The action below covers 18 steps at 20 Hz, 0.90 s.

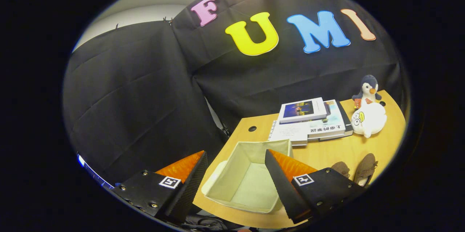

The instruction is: Open the storage box then place both shoes into the box .Put the left shoe in first, then the right shoe, with the right side of both shoes facing outward in a uniform manner.

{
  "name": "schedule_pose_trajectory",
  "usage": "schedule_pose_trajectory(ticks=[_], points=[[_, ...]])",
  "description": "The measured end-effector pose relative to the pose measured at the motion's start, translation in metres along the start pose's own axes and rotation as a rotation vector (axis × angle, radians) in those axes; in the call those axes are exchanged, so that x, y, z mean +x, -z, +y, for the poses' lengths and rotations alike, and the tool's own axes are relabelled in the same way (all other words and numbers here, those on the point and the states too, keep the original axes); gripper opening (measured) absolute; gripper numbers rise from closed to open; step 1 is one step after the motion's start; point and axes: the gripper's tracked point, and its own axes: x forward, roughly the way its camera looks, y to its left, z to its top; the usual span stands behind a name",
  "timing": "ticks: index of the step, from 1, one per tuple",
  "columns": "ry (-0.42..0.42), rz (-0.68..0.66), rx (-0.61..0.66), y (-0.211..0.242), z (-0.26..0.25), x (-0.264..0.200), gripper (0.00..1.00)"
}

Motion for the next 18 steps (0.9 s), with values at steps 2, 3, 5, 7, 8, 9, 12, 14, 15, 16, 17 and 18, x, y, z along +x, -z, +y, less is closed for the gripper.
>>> schedule_pose_trajectory(ticks=[2,3,5,7,8,9,12,14,15,16,17,18], points=[[0.039,-0.005,0.005,-0.002,-0.024,-0.006,0.97],[0.059,-0.004,0.007,-0.002,-0.036,-0.01,0.97],[0.104,-0.002,0.004,-0.001,-0.061,-0.015,0.97],[0.153,0.008,-0.004,0.004,-0.086,-0.022,0.97],[0.175,0.016,-0.009,0.006,-0.098,-0.025,0.97],[0.198,0.027,-0.016,0.011,-0.111,-0.027,0.97],[0.257,0.06,-0.04,0.024,-0.144,-0.035,0.97],[0.293,0.087,-0.06,0.035,-0.163,-0.037,0.97],[0.312,0.104,-0.071,0.042,-0.173,-0.038,0.97],[0.327,0.119,-0.082,0.048,-0.182,-0.039,0.97],[0.342,0.135,-0.092,0.055,-0.19,-0.039,0.97],[0.355,0.152,-0.101,0.061,-0.198,-0.04,0.97]])
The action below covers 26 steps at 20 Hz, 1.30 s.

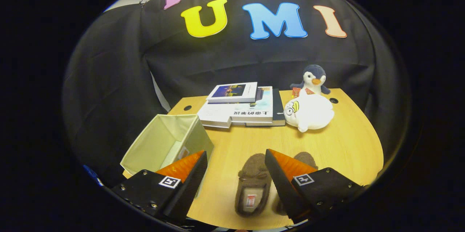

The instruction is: Open the storage box then place both shoes into the box .Put the left shoe in first, then the right shoe, with the right side of both shoes facing outward in a uniform manner.

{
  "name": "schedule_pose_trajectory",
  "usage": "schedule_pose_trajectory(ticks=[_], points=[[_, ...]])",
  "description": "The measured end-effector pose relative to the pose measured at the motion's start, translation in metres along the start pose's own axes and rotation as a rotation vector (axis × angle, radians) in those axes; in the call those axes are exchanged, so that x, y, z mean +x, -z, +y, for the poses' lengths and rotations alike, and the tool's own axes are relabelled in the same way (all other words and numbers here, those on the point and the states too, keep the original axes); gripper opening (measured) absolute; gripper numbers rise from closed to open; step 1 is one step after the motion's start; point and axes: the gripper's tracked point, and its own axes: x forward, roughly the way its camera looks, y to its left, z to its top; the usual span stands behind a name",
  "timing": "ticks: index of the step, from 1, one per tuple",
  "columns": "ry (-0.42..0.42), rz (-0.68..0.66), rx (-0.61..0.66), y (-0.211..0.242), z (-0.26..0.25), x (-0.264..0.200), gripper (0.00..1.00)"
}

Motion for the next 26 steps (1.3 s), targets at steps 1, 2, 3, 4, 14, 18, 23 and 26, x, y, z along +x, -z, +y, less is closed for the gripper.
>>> schedule_pose_trajectory(ticks=[1,2,3,4,14,18,23,26], points=[[0.015,0.014,-0.011,0.007,-0.007,0.003,0.97],[0.029,0.031,-0.024,0.013,-0.012,0.006,0.97],[0.043,0.048,-0.039,0.021,-0.018,0.009,0.97],[0.054,0.068,-0.052,0.029,-0.023,0.012,0.97],[0.111,0.241,-0.105,0.1,-0.055,0.032,0.97],[0.109,0.301,-0.109,0.124,-0.056,0.037,0.94],[0.113,0.331,-0.089,0.136,-0.059,0.045,0.88],[0.126,0.355,-0.084,0.142,-0.06,0.05,0.77]])
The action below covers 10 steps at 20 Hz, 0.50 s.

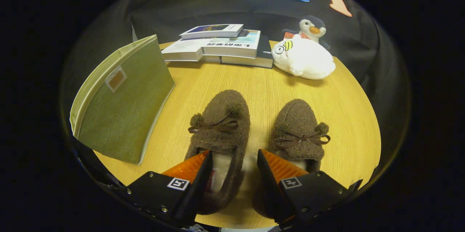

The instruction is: Open the storage box then place both shoes into the box .Put the left shoe in first, then the right shoe, with the right side of both shoes facing outward in a uniform manner.

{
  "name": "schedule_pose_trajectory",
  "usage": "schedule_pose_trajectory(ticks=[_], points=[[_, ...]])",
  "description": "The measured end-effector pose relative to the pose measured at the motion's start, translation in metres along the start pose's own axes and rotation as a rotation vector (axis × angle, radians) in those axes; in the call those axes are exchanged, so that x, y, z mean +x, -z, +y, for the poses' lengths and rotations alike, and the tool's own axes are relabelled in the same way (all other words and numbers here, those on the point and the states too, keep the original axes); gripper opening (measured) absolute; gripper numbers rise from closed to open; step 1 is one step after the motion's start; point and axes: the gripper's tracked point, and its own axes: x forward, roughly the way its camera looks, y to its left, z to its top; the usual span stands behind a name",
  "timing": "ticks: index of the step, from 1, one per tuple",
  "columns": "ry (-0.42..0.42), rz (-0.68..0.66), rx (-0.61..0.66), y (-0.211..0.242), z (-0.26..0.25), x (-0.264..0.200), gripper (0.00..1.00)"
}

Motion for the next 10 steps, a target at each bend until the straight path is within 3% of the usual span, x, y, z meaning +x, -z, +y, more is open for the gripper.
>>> schedule_pose_trajectory(ticks=[5,7,10], points=[[-0.023,0.032,0.019,0.0002,0.0044,0.0102,0.77],[-0.04,0.048,0.07,0.0057,0.0063,0.0104,0.5],[-0.076,0.056,0.137,0.0041,0.0081,0.01,0.5]])
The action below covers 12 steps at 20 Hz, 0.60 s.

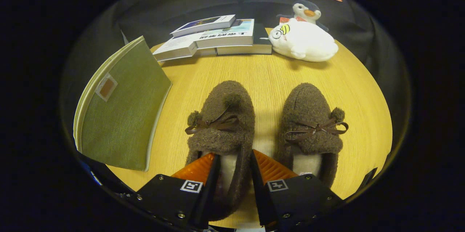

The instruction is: Open the storage box then place both shoes into the box .Put the left shoe in first, then the right shoe, with the right side of both shoes facing outward in a uniform manner.

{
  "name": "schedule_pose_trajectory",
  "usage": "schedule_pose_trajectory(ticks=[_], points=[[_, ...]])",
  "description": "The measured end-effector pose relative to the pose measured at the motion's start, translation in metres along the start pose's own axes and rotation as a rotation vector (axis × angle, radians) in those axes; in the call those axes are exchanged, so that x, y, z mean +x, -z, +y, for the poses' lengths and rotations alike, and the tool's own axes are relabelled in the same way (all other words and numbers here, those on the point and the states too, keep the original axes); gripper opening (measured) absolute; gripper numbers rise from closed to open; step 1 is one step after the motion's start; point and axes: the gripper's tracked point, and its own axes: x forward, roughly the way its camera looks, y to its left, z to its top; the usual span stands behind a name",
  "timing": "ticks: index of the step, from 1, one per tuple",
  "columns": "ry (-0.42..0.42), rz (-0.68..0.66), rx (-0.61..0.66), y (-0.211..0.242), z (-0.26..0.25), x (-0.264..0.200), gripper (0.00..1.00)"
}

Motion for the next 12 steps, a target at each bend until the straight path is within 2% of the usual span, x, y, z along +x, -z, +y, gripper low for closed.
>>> schedule_pose_trajectory(ticks=[1,2,4,5,6,8,12], points=[[0.02,-0.009,0.027,0.0,-0.008,0.0,0.5],[0.004,0.0,0.067,0.0,-0.006,0.001,0.22],[-0.023,0.002,0.122,0.001,-0.004,0.0,0.22],[-0.002,-0.016,0.143,-0.004,-0.013,-0.004,0.22],[-0.018,-0.008,0.172,-0.002,-0.011,-0.01,0.01],[-0.045,-0.006,0.222,0.0,-0.007,-0.003,0.01],[-0.092,-0.014,0.319,-0.01,0.001,-0.017,0.01]])
